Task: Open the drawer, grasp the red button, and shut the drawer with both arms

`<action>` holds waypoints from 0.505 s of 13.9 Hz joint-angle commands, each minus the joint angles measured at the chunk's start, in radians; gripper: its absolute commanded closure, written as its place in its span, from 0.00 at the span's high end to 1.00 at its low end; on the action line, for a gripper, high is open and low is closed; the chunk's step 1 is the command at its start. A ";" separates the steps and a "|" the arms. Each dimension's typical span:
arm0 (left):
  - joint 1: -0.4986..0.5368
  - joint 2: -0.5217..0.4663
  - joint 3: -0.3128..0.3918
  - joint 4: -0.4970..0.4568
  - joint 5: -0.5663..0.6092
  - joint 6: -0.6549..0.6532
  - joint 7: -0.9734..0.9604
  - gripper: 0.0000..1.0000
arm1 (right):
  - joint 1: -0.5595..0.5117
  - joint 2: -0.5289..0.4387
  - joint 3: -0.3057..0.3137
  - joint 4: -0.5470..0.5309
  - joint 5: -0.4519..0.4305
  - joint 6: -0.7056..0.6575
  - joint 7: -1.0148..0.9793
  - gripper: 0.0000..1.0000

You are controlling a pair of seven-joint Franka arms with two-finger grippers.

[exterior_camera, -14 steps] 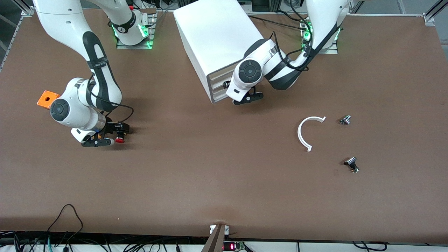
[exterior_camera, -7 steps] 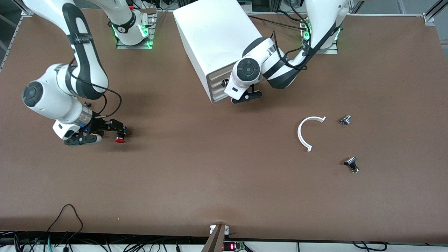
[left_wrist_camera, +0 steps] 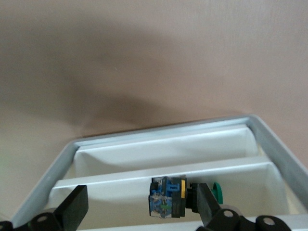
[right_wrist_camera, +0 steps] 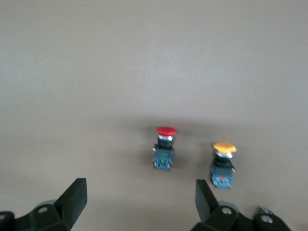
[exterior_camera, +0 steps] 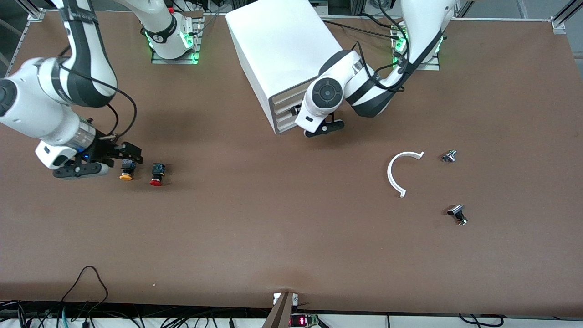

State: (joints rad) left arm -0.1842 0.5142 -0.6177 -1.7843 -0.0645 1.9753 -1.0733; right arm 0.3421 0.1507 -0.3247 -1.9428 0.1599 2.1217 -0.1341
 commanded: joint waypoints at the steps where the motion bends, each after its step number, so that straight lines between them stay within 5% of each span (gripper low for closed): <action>1: 0.055 -0.025 0.000 0.045 -0.001 -0.055 0.048 1.00 | -0.161 -0.107 0.197 -0.001 -0.086 -0.083 0.091 1.00; 3: 0.092 -0.025 0.004 0.091 0.008 -0.084 0.099 1.00 | -0.233 -0.163 0.278 0.001 -0.112 -0.138 0.116 1.00; 7: 0.118 -0.026 0.003 0.205 0.253 -0.206 0.136 1.00 | -0.347 -0.261 0.378 0.019 -0.121 -0.258 0.117 1.00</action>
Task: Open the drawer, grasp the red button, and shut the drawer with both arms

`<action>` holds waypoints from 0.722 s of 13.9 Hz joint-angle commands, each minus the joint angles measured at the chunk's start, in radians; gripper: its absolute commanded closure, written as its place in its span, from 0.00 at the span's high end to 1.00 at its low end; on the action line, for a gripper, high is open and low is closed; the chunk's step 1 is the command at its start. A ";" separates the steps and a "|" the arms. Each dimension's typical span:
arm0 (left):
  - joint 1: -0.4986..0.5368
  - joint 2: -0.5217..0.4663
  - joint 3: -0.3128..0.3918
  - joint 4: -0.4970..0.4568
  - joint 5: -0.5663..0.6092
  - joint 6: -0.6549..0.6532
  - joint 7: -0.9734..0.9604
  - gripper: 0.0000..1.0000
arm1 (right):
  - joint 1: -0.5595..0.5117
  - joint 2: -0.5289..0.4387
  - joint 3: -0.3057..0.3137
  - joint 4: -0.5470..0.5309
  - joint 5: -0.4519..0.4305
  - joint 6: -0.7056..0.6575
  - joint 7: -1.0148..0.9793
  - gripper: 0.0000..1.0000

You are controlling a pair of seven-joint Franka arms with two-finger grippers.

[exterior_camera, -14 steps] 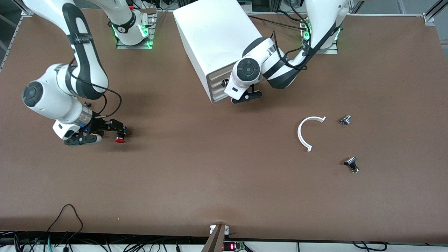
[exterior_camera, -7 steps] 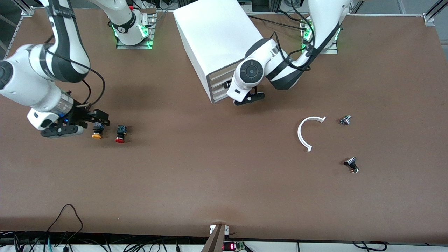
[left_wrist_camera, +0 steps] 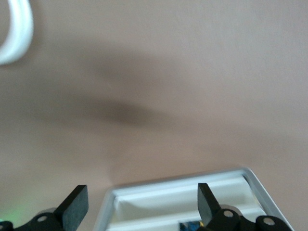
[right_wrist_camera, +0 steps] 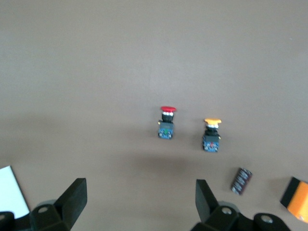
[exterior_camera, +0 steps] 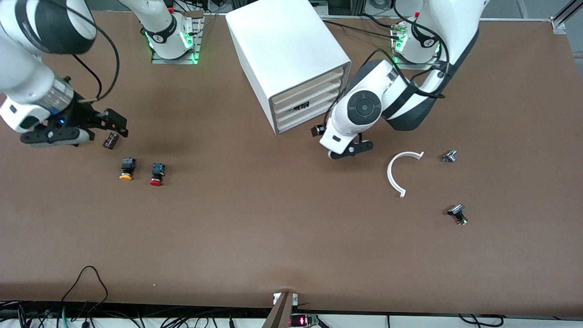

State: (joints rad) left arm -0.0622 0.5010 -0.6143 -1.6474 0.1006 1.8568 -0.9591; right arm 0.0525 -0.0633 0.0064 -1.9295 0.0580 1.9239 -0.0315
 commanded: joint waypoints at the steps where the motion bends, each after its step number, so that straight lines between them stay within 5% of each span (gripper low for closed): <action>1: 0.001 -0.012 -0.001 0.118 0.114 -0.144 0.043 1.00 | -0.066 -0.056 0.047 0.024 -0.020 -0.094 0.016 1.00; 5: 0.149 -0.013 -0.016 0.267 0.142 -0.321 0.397 1.00 | -0.131 -0.056 0.107 0.148 -0.020 -0.239 0.085 1.00; 10: 0.262 -0.097 0.033 0.281 0.122 -0.393 0.704 1.00 | -0.129 -0.058 0.116 0.196 -0.018 -0.305 0.088 1.00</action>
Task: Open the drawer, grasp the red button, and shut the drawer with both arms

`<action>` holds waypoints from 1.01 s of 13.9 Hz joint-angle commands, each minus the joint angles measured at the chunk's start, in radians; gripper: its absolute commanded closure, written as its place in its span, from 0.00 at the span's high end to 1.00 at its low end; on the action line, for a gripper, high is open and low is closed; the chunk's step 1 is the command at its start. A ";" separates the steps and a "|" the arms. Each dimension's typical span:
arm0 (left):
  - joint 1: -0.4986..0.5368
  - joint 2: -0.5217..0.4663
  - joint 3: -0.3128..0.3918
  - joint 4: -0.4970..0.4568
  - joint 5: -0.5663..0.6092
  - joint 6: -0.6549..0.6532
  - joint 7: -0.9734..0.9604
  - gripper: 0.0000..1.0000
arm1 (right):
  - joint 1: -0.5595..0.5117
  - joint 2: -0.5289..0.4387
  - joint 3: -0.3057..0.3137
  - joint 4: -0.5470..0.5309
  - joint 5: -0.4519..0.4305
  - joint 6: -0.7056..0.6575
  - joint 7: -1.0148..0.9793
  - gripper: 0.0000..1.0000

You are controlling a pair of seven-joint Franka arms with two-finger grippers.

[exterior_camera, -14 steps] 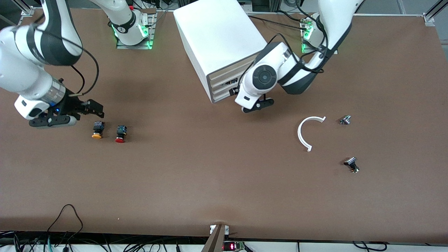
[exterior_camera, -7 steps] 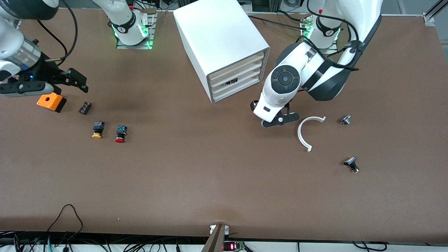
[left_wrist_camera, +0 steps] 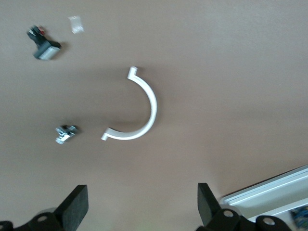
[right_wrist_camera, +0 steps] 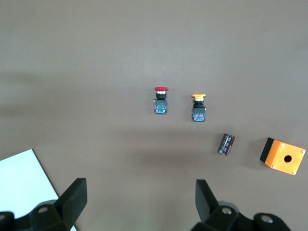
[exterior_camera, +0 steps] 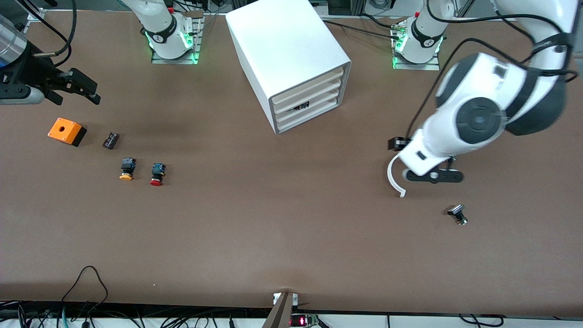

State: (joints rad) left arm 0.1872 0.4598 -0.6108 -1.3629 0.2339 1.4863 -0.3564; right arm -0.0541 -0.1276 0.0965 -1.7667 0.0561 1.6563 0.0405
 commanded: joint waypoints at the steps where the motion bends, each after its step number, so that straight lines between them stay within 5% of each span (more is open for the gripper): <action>1: 0.009 -0.085 0.084 -0.005 -0.018 -0.023 0.121 1.00 | -0.023 0.006 0.028 0.039 -0.021 -0.036 0.012 1.00; 7: -0.179 -0.330 0.523 -0.109 -0.228 0.078 0.341 1.00 | -0.020 0.008 0.029 0.084 -0.053 -0.089 0.013 1.00; 11: -0.264 -0.443 0.626 -0.298 -0.254 0.245 0.350 1.00 | 0.014 0.011 0.017 0.084 -0.055 -0.087 0.018 1.00; 14: -0.305 -0.464 0.663 -0.306 -0.242 0.227 0.346 1.00 | 0.013 0.011 0.017 0.082 -0.061 -0.089 0.018 1.00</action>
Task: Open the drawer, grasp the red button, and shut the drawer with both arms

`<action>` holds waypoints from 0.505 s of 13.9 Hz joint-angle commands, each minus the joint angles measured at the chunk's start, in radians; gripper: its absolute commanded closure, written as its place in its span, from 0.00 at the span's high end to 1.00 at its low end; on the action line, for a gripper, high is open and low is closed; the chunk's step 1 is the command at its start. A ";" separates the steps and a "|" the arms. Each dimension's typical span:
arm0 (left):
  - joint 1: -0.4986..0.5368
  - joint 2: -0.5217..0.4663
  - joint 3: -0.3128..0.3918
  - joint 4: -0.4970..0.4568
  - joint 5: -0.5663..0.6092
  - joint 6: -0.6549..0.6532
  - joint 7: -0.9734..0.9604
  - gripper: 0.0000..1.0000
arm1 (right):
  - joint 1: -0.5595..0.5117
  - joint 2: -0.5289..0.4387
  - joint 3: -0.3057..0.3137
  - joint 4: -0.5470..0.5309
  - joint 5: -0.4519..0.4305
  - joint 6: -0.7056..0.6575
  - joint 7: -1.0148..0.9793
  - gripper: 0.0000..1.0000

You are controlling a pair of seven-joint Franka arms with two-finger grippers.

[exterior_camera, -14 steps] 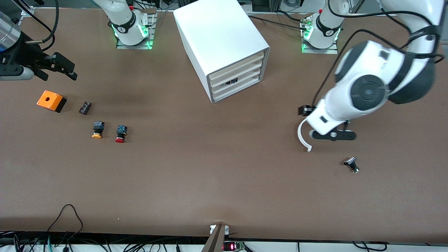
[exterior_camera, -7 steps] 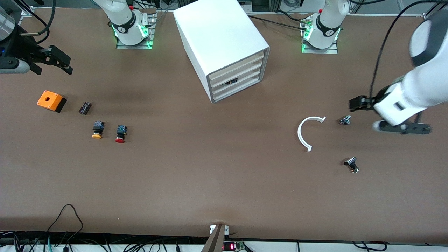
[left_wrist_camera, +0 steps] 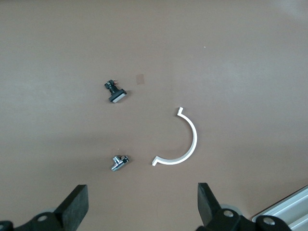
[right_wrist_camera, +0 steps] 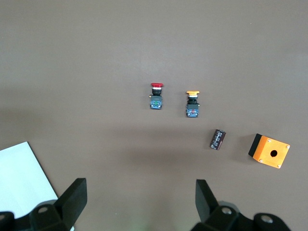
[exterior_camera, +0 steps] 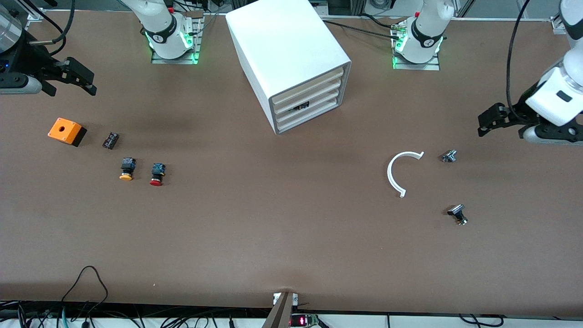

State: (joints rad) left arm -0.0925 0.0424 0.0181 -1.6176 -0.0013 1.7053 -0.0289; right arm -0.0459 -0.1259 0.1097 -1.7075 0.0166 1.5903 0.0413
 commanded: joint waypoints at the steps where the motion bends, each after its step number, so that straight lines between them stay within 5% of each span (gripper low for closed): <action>1: -0.018 -0.044 0.034 -0.047 -0.006 0.001 0.020 1.00 | 0.003 0.011 0.004 0.025 -0.021 -0.023 0.017 1.00; 7: -0.012 -0.024 0.033 -0.015 0.009 -0.023 0.015 1.00 | 0.004 0.014 0.004 0.026 -0.021 -0.023 0.015 1.00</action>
State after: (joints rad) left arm -0.1004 0.0298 0.0449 -1.6340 -0.0010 1.6948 -0.0290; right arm -0.0458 -0.1245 0.1098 -1.7075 0.0154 1.5898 0.0413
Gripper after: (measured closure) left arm 0.000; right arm 0.000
